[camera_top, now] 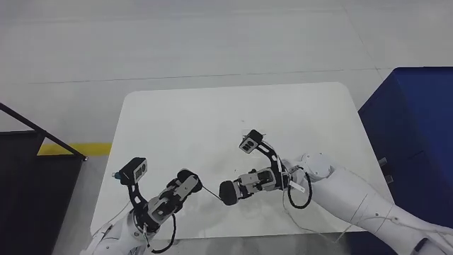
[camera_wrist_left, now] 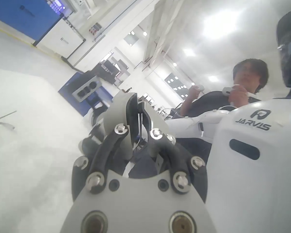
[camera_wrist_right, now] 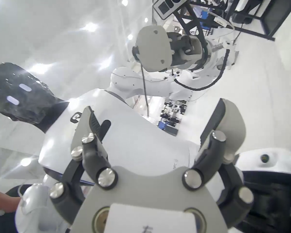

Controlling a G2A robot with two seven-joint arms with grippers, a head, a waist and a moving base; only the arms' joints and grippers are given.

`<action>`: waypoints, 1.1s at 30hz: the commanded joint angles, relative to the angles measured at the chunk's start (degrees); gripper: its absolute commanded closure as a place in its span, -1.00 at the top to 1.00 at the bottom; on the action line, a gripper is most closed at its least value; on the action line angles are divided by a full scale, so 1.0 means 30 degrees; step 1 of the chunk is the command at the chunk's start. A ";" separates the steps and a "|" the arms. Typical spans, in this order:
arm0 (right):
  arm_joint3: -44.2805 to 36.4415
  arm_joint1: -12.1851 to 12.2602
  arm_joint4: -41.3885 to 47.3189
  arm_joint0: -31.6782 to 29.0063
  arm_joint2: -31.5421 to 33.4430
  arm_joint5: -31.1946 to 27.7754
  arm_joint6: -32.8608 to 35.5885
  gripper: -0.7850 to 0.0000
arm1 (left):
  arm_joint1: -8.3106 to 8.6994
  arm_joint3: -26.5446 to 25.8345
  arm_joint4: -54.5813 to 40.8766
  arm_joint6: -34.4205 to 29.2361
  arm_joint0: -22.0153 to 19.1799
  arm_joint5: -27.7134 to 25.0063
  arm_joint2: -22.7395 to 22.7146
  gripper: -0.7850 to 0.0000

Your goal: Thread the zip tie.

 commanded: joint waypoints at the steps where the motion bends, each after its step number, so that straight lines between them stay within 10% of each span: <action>1: 0.0149 -0.0314 0.1781 -0.0239 -0.0018 0.0626 0.0948 1.00 | -0.0168 0.0319 0.1345 0.1142 -0.0196 -0.0866 0.0101 -1.00; 10: 0.1984 -0.1832 0.4920 -0.0146 0.0227 0.2287 0.4152 0.88 | -0.1151 0.1237 0.8159 0.6318 -0.0723 -0.1512 0.1399 -1.00; 18: 0.2797 -0.2852 0.3896 -0.0067 0.0320 0.2565 0.3689 -0.01 | -0.1656 0.1468 1.2670 0.9846 -0.0841 -0.1512 0.1837 -1.00; 33: 0.3727 -0.3811 0.2988 -0.0442 0.1684 0.3369 0.4375 -0.55 | -0.1837 0.2122 1.4334 1.2155 -0.1138 -0.1512 0.1235 -1.00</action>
